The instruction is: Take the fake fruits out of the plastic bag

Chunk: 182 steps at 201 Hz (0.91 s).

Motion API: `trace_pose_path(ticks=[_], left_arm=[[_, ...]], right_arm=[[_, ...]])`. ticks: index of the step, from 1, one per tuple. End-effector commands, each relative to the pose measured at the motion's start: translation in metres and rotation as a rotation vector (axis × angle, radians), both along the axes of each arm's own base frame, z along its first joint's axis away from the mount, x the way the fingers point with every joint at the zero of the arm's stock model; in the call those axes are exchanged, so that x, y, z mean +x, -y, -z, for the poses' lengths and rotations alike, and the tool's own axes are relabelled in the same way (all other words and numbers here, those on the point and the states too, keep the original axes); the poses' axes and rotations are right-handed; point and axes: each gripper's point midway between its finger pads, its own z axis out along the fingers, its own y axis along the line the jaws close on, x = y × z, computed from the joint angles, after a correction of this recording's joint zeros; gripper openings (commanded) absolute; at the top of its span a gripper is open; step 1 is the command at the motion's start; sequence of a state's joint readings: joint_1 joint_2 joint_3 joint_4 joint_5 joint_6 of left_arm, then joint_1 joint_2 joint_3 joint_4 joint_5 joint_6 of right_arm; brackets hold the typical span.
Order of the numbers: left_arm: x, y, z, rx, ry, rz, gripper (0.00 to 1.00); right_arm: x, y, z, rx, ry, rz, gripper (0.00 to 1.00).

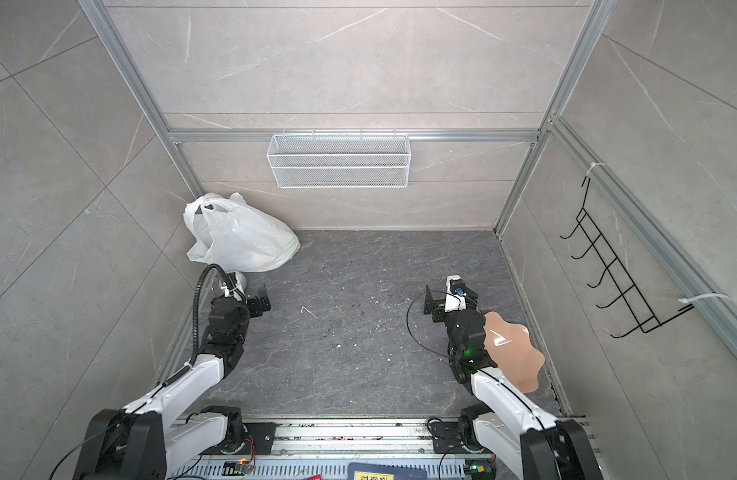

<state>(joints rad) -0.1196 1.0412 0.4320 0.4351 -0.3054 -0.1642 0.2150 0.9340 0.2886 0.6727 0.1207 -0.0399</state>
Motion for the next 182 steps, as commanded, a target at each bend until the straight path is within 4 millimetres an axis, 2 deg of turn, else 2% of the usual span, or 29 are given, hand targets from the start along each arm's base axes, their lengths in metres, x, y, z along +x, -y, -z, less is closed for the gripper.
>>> trace_pose_path(ticks=[1, 21, 35, 40, 53, 65, 75, 104, 128, 154, 182], left_arm=[[-0.007, -0.005, -0.034, -0.232, -0.001, -0.096, 1.0], [-0.002, 0.005, -0.078, -0.339, 0.033, -0.061, 1.0], [-0.002, 0.0, -0.091, -0.471, 0.016, -0.131, 1.0], [0.003, 0.004, -0.1, -0.493, 0.019, -0.096, 1.0], [0.02, 0.025, -0.13, -0.48, 0.035, 0.074, 1.0], [0.031, 0.025, -0.142, -0.439, -0.003, 0.073, 1.0], [0.04, 0.023, -0.156, -0.37, -0.025, 0.07, 1.0], [0.067, -0.001, -0.188, -0.125, -0.087, -0.014, 1.0], [0.094, -0.017, -0.213, 0.117, -0.137, -0.047, 1.0], [0.12, -0.035, -0.219, 0.334, -0.214, -0.073, 1.0], [0.14, -0.065, -0.218, 0.429, -0.268, -0.105, 1.0]], right_arm=[[-0.013, -0.015, -0.017, 0.082, -0.055, -0.089, 0.99], [-0.03, -0.009, -0.042, 0.216, -0.052, -0.071, 0.99], [-0.043, -0.003, -0.054, 0.287, -0.061, -0.051, 0.99], [-0.047, -0.002, -0.058, 0.303, -0.065, -0.049, 0.99], [-0.056, 0.013, -0.054, 0.377, -0.118, 0.041, 1.0], [-0.063, 0.029, -0.044, 0.429, -0.167, 0.147, 1.0], [-0.066, 0.027, -0.04, 0.408, -0.183, 0.132, 1.0], [-0.064, 0.012, -0.024, 0.406, -0.212, 0.05, 1.0], [-0.06, 0.008, -0.012, 0.408, -0.246, 0.04, 1.0], [-0.059, 0.008, -0.005, 0.414, -0.259, 0.047, 1.0], [-0.06, 0.008, -0.005, 0.414, -0.256, 0.047, 0.99]])
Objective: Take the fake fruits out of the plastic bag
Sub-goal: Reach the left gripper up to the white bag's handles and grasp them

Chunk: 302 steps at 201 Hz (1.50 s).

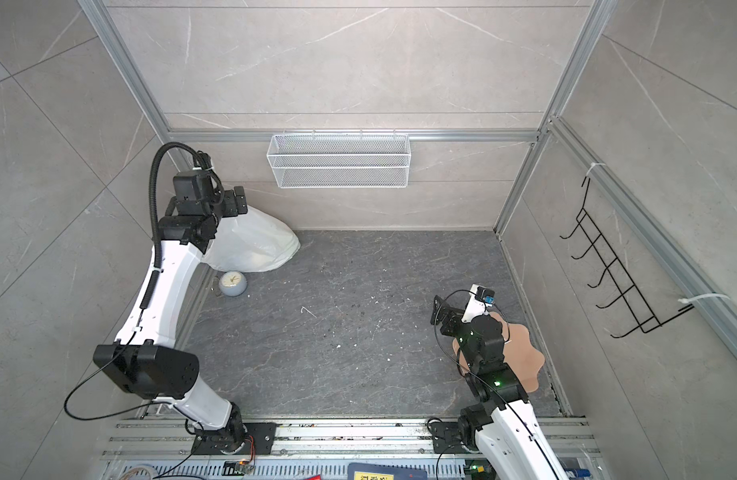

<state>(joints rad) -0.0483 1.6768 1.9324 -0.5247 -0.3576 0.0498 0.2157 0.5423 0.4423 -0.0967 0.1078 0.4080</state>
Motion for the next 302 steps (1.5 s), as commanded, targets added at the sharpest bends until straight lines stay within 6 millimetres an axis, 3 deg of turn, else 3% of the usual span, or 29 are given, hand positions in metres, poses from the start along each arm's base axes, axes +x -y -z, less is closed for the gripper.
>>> trace_pose_path(ticks=[1, 40, 62, 87, 130, 161, 180, 198, 211, 228, 257, 302], left_arm=[[0.004, -0.039, 0.008, 0.209, -0.132, -0.05, 1.0], [0.029, -0.083, 0.024, 0.259, -0.173, -0.078, 1.0], [0.042, -0.094, 0.04, 0.187, -0.186, -0.042, 1.0], [0.058, -0.086, 0.061, 0.138, -0.197, 0.036, 1.0], [0.08, -0.085, 0.075, 0.09, -0.17, 0.045, 0.93], [0.091, -0.077, 0.073, 0.047, -0.127, 0.079, 0.76], [0.094, -0.065, 0.065, 0.004, -0.095, 0.137, 0.53], [0.096, -0.054, 0.052, -0.055, -0.051, 0.164, 0.16], [0.097, -0.045, 0.04, -0.072, -0.016, 0.176, 0.01], [0.097, -0.019, 0.022, -0.054, 0.033, 0.229, 0.0], [0.093, 0.045, -0.009, 0.033, 0.108, 0.351, 0.0], [0.068, 0.12, -0.049, 0.036, 0.201, 0.458, 0.0]], right_arm=[[-0.002, -0.002, 0.0, 0.02, 0.006, -0.006, 1.0], [-0.001, -0.002, 0.004, 0.022, -0.003, -0.005, 1.0], [0.0, -0.002, 0.009, 0.022, -0.017, 0.0, 1.0], [0.001, 0.0, 0.012, 0.022, -0.025, 0.009, 1.0], [0.003, -0.001, 0.017, 0.02, -0.039, 0.009, 1.0], [0.005, -0.002, 0.021, 0.018, -0.051, 0.007, 1.0], [0.007, -0.004, 0.022, 0.023, -0.055, 0.002, 1.0], [0.008, -0.004, 0.024, 0.024, -0.063, 0.0, 1.0], [0.008, -0.004, 0.024, 0.026, -0.064, -0.001, 0.99], [0.009, -0.005, 0.026, 0.027, -0.069, -0.004, 1.0], [0.009, -0.005, 0.025, 0.028, -0.068, -0.004, 1.0], [0.007, -0.006, 0.024, 0.034, -0.069, -0.006, 1.0]])
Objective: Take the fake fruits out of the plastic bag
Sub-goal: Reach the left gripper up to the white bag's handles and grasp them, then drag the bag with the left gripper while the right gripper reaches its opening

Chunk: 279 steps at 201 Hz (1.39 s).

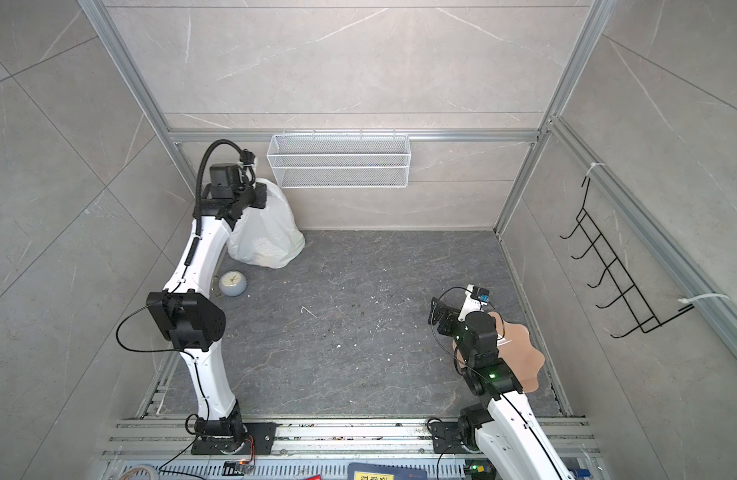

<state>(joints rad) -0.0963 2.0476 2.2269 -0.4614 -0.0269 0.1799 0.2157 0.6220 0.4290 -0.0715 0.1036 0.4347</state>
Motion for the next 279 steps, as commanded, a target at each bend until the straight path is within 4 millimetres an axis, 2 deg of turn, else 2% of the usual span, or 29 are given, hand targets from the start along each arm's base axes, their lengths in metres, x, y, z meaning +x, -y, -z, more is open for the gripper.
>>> trace_pose_path(ticks=[1, 27, 61, 84, 113, 140, 169, 185, 206, 223, 239, 257, 258, 279], left_arm=[[-0.037, 0.032, -0.101, -0.014, 0.234, 0.059, 0.0], [-0.064, 0.07, -0.105, -0.018, 0.236, 0.098, 0.0], [-0.109, 0.087, -0.095, -0.146, 0.205, 0.069, 0.0], [-0.141, 0.09, -0.072, -0.28, 0.127, 0.033, 0.0], [-0.191, 0.107, -0.042, -0.428, 0.038, 0.056, 0.0], [-0.237, 0.121, -0.022, -0.538, -0.022, 0.096, 0.0], [-0.264, 0.145, 0.009, -0.636, -0.144, 0.158, 0.0], [-0.273, 0.162, 0.024, -0.688, -0.224, 0.214, 0.02], [-0.281, 0.176, 0.036, -0.726, -0.314, 0.254, 0.05], [-0.287, 0.18, 0.035, -0.747, -0.334, 0.278, 0.07], [-0.292, 0.18, 0.034, -0.758, -0.34, 0.287, 0.08], [-0.295, 0.18, 0.034, -0.762, -0.34, 0.3, 0.08], [-0.296, 0.18, 0.034, -0.762, -0.341, 0.301, 0.09], [-0.299, 0.177, 0.036, -0.746, -0.338, 0.303, 0.11]], right_arm=[[-0.001, -0.003, 0.002, 0.021, 0.001, -0.009, 1.0], [-0.002, -0.003, 0.003, 0.022, -0.003, -0.008, 1.0], [0.0, -0.01, 0.002, 0.022, -0.017, -0.049, 1.0], [-0.001, -0.027, -0.003, 0.044, -0.017, -0.147, 1.0], [-0.005, -0.05, -0.016, 0.11, -0.023, -0.261, 1.0], [-0.012, -0.068, -0.018, 0.16, -0.054, -0.33, 1.0], [-0.018, -0.09, -0.014, 0.178, -0.101, -0.382, 0.99], [-0.024, -0.112, -0.017, 0.178, -0.107, -0.431, 0.97], [-0.032, -0.142, -0.031, 0.185, -0.086, -0.505, 0.96], [-0.039, -0.17, -0.048, 0.21, -0.052, -0.568, 0.95], [-0.048, -0.205, -0.06, 0.194, -0.032, -0.639, 0.93], [-0.052, -0.247, -0.062, 0.118, -0.016, -0.693, 0.9], [-0.052, -0.249, -0.066, 0.121, -0.009, -0.694, 0.89], [-0.042, -0.287, -0.064, 0.034, -0.02, -0.701, 0.83]])
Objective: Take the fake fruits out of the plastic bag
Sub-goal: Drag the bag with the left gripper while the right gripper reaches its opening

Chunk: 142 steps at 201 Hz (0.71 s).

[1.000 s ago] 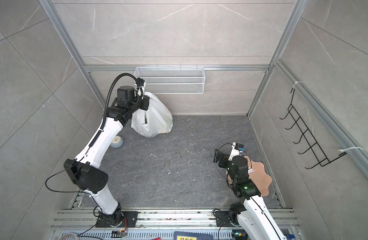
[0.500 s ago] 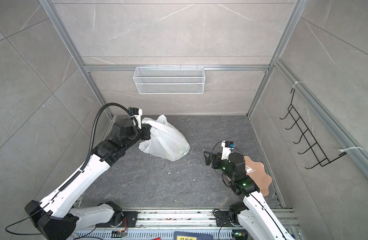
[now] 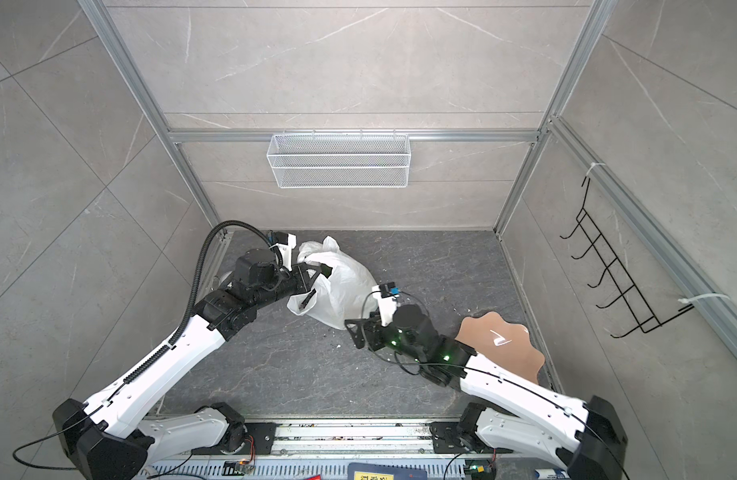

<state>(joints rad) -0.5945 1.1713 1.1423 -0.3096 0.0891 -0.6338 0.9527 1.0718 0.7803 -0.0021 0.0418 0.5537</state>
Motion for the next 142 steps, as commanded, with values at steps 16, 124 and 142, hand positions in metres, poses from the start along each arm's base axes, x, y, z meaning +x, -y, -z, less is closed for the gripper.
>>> trace_pose_path(ticks=[16, 124, 142], left_arm=[[-0.011, 0.0, -0.016, -0.038, 0.035, 0.031, 0.12], [-0.02, -0.005, -0.004, -0.001, 0.019, 0.044, 0.21], [-0.02, -0.014, -0.006, 0.027, 0.043, 0.012, 0.39]], right_arm=[[0.035, -0.045, -0.012, -0.08, 0.086, 0.082, 0.79], [0.09, -0.06, -0.002, -0.263, 0.136, 0.291, 0.17], [0.086, -0.051, -0.007, -0.264, 0.144, 0.292, 0.03]])
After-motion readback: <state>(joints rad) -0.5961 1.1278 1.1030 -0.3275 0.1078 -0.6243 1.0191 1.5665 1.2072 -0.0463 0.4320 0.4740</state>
